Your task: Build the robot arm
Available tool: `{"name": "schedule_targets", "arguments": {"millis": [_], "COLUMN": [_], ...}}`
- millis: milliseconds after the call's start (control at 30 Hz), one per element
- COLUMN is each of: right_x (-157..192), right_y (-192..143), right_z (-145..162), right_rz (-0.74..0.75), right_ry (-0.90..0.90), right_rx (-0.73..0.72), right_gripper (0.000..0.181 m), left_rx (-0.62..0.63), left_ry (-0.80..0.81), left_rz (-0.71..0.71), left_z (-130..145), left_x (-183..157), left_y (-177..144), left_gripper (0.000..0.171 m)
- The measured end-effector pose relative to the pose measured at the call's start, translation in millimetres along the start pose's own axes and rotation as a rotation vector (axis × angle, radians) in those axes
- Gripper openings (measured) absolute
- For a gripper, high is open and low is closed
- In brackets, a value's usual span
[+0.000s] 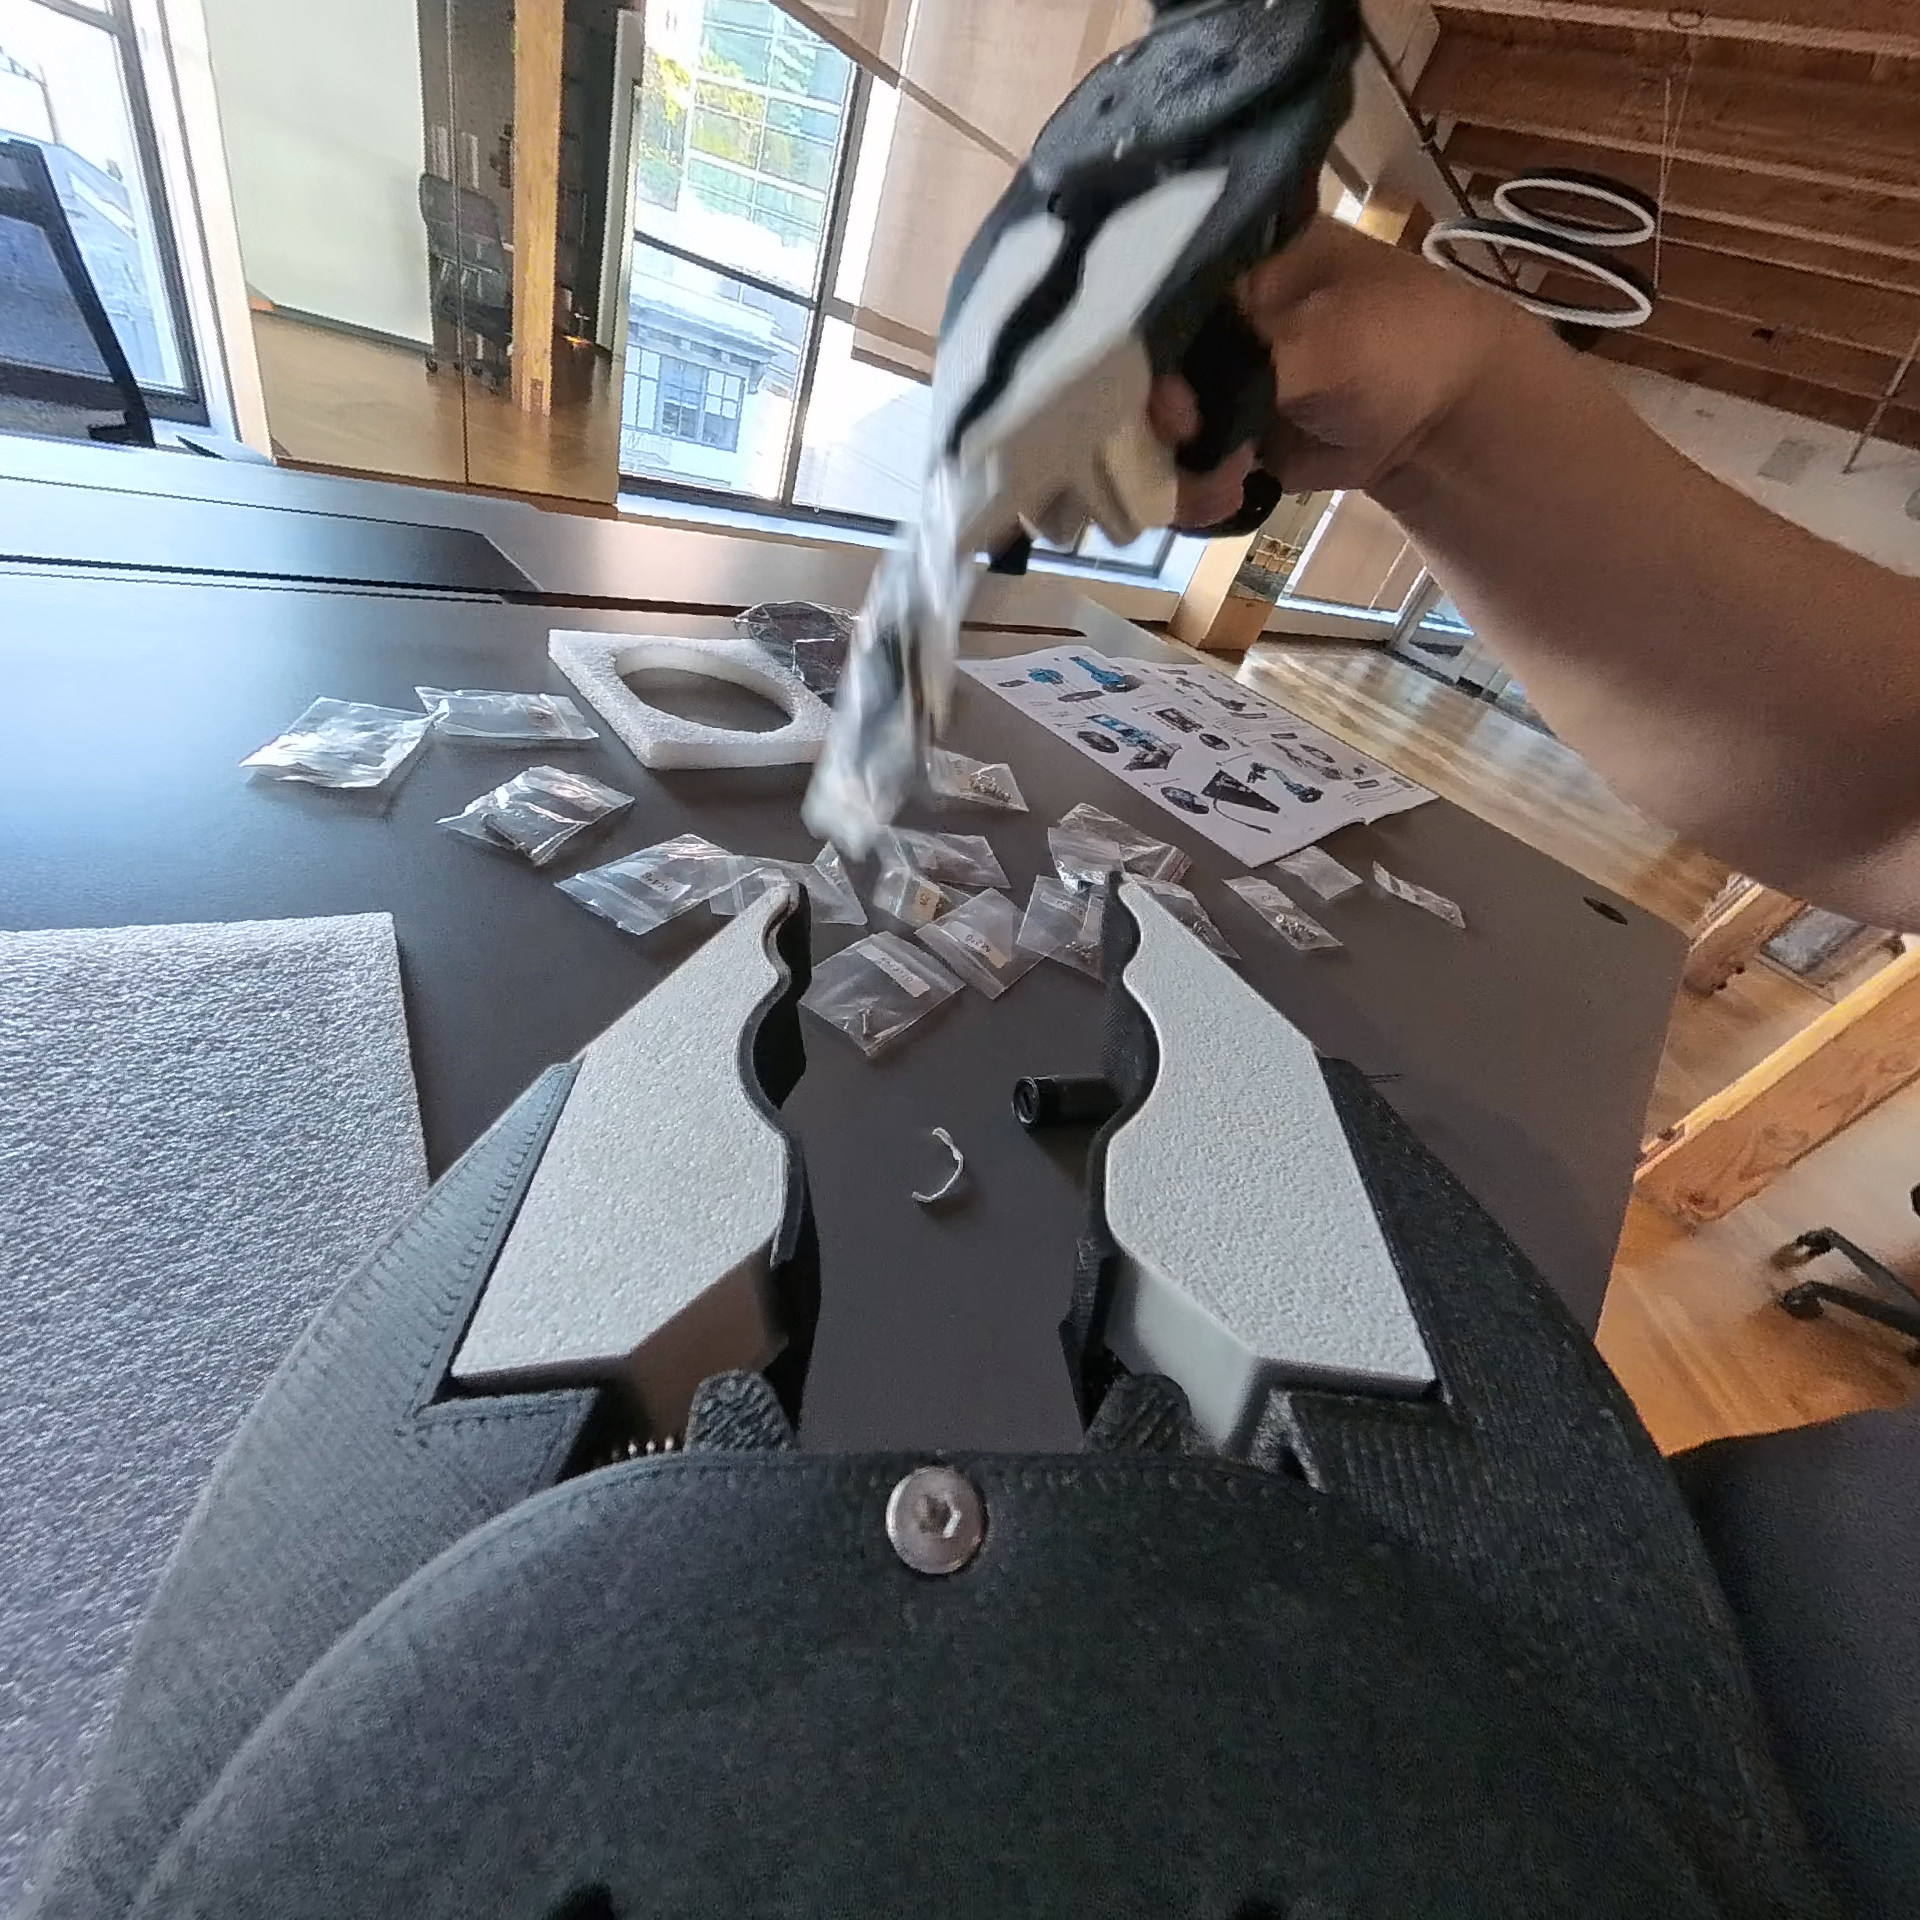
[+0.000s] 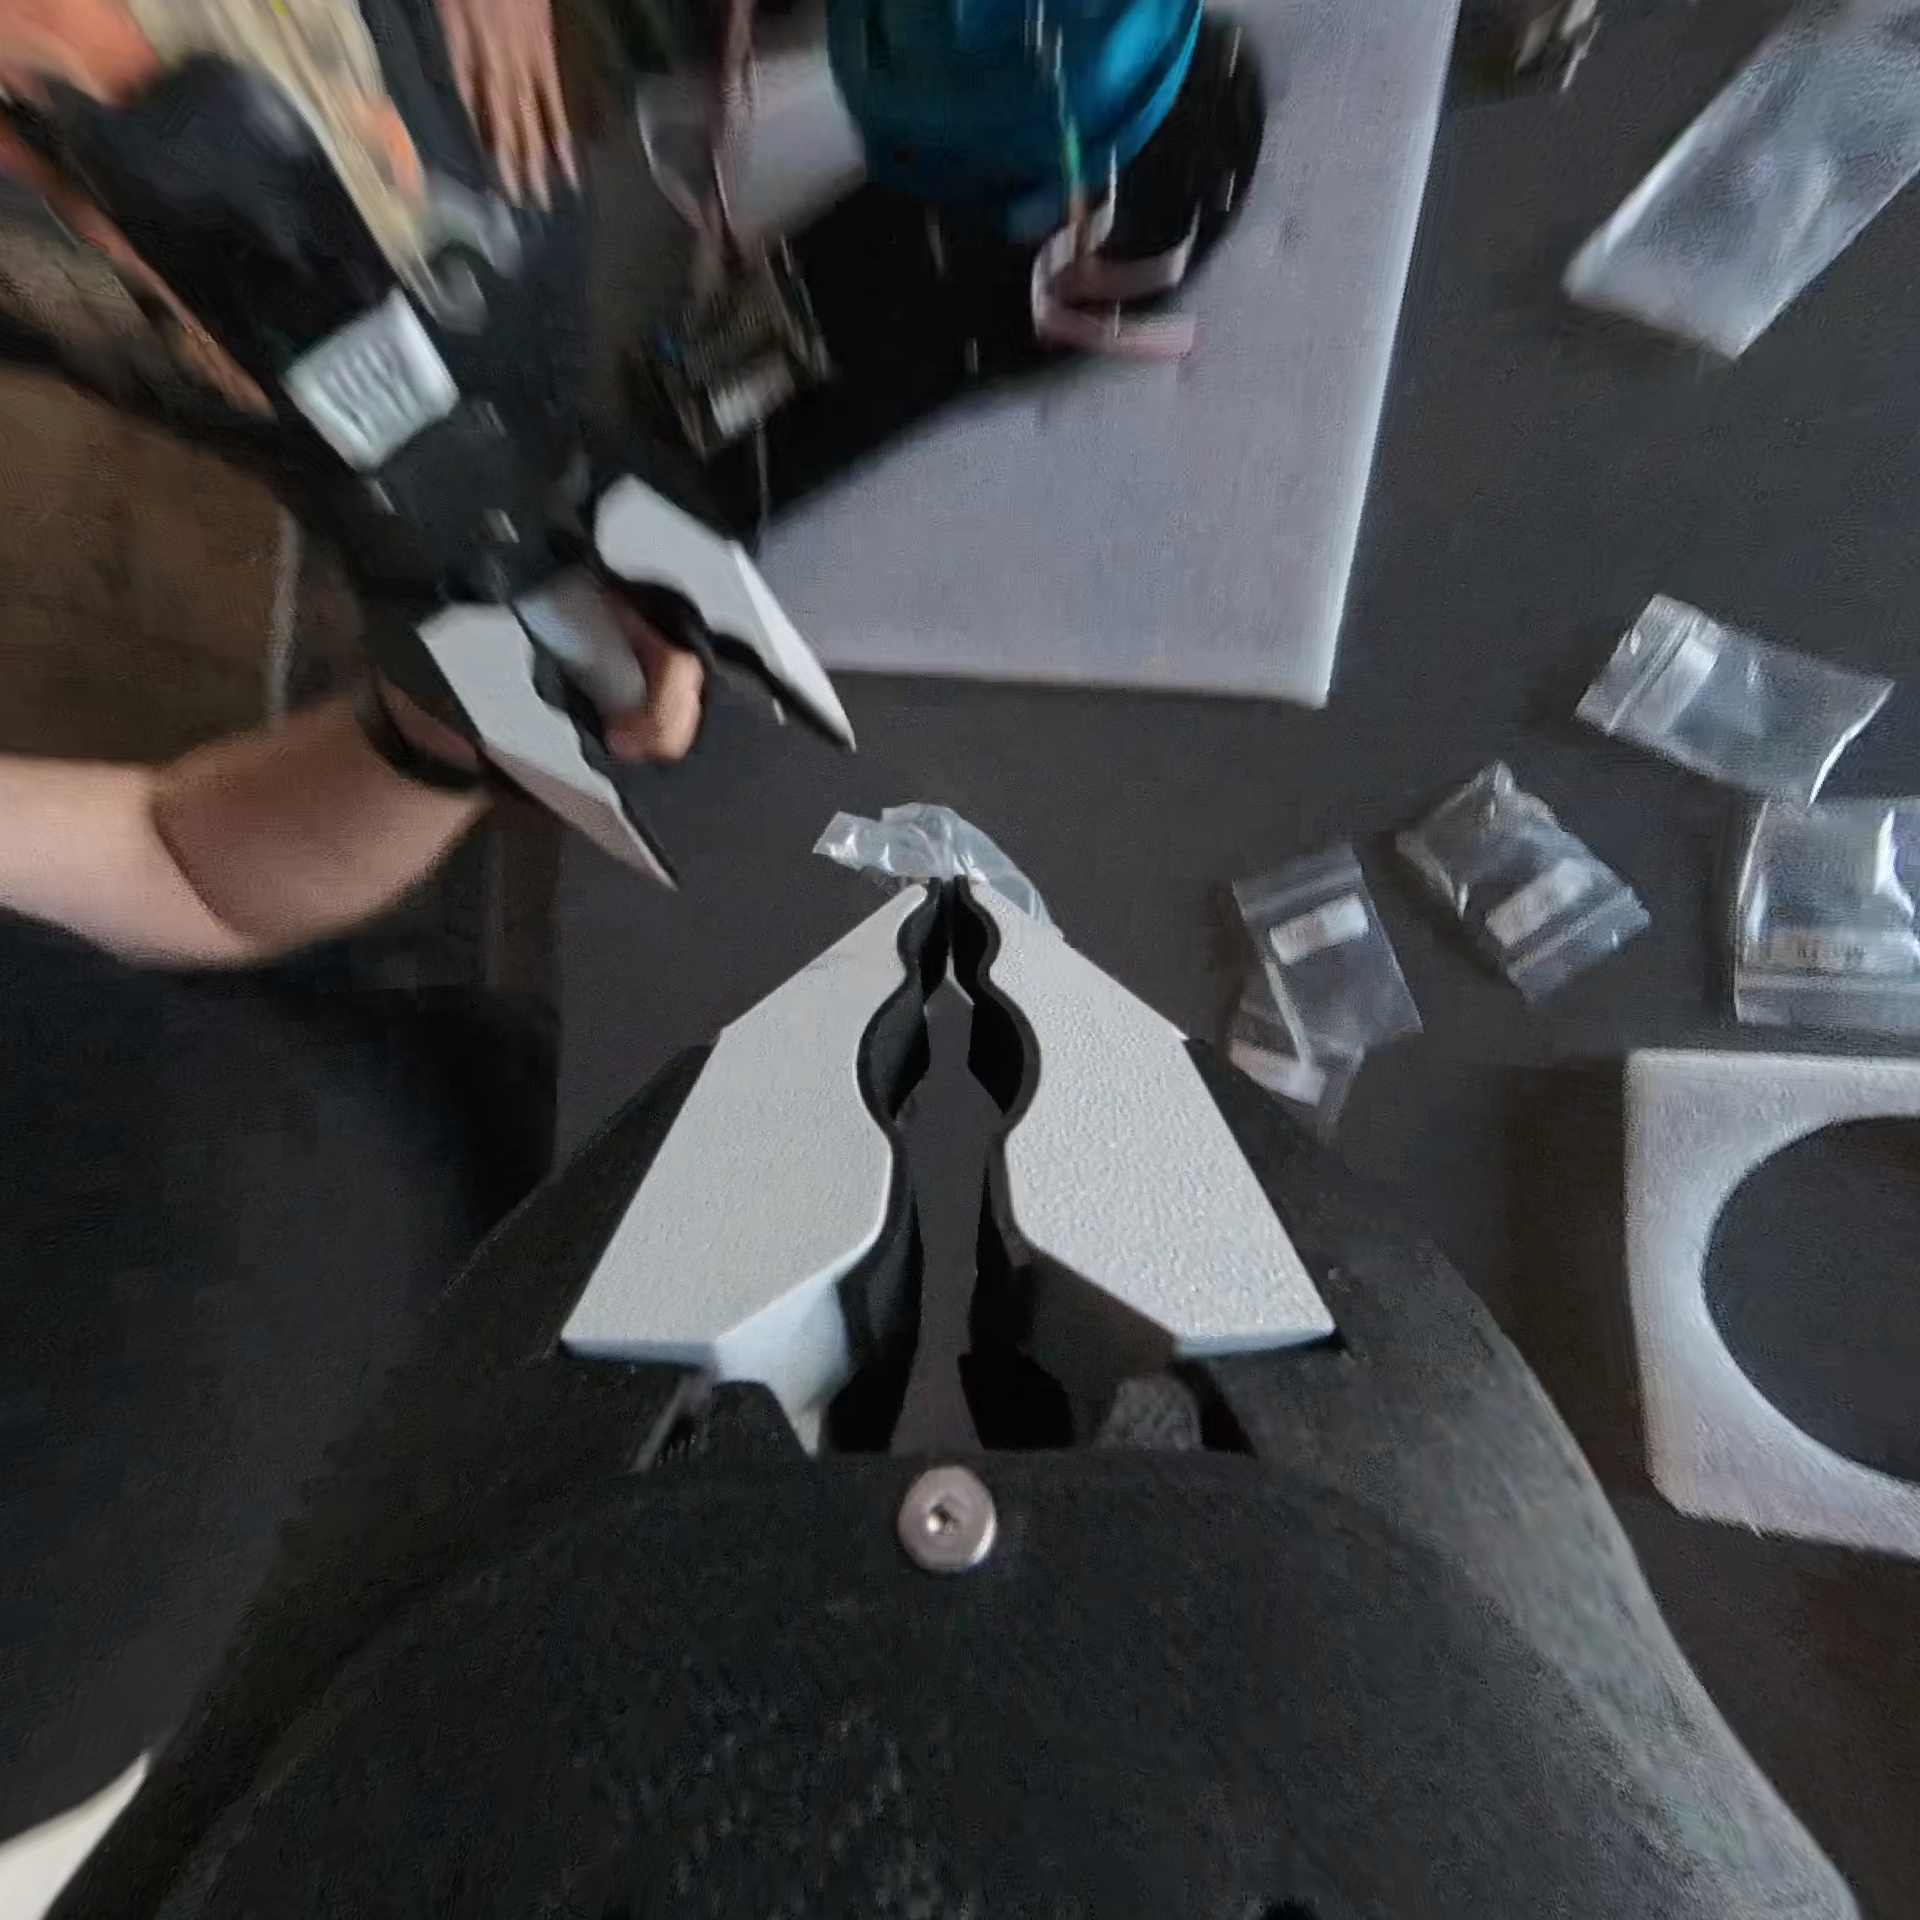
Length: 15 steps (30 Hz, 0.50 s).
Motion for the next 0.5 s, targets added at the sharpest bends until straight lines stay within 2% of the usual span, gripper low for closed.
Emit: {"name": "schedule_targets", "arguments": {"millis": [33, 100, 133, 167, 200, 267, 300, 333, 367, 433, 467, 500], "right_x": [-0.8, -5.6, -3.8, -1.7, -2.6, -7.5, -6.0, -4.9, -6.3, -12.3, -11.8, -13.3], "right_y": [-2.8, 11.9, 9.3, -0.8, -3.4, 14.0, 11.4, 0.2, -5.6, 9.2, 7.5, -1.7], "right_z": [-4.3, 6.8, 4.6, -3.1, -5.7, 9.7, 9.2, 2.4, -0.1, 15.8, 16.4, 12.2], "right_rz": [-0.036, 0.007, -0.006, -0.055, -0.095, -0.026, -0.045, -0.095, -0.135, -0.08, -0.116, -0.167], "right_ry": [0.041, 0.018, 0.0, 0.033, 0.079, 0.043, 0.032, 0.073, 0.119, 0.106, 0.111, 0.157], "right_rx": [-0.081, 0.151, 0.113, -0.047, -0.115, 0.146, 0.104, -0.057, -0.152, 0.081, 0.036, -0.109], "right_gripper": [0.0, 0.0, 0.0, 0.0, 0.0, 0.0, 0.0, 0.0, 0.0, 0.0, 0.0, 0.0], "left_rx": [-0.001, 0.002, 0.007, 0.008, 0.004, 0.001, 0.004, 0.006, 0.005, 0.005, 0.005, 0.0], "left_ry": [0.004, -0.003, -0.002, 0.004, 0.008, -0.005, -0.01, -0.009, -0.007, -0.022, -0.029, -0.032], "left_rz": [-0.006, -0.004, -0.005, -0.011, -0.018, -0.016, -0.014, -0.019, -0.025, -0.022, -0.022, -0.027], "left_z": [0.1, 0.2, 0.0, -0.1, 0.0, 0.7, 1.0, 1.7, 2.3, 3.2, 3.1, 2.9], "left_x": [0.4, 1.1, 1.2, 1.5, 1.8, 3.1, 3.7, 4.3, 5.0, 6.1, 6.6, 7.0], "left_y": [-0.5, -0.4, -0.4, -0.8, -1.1, -0.7, -0.5, -0.6, -0.5, 0.1, 0.0, -0.4], "left_gripper": [0.054, 0.053, 0.053, 0.053, 0.053, 0.052, 0.052, 0.052, 0.051, 0.049, 0.047, 0.043]}}
Point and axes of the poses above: each gripper's, where its closed fingertips meet, y out along the fingers, z out of its underside, x = y × z across the jaws, the point moved 10 cm from there along -y, back along the fingers, and after that the axes turned 2 degrees about x, right-handed, at the moved point
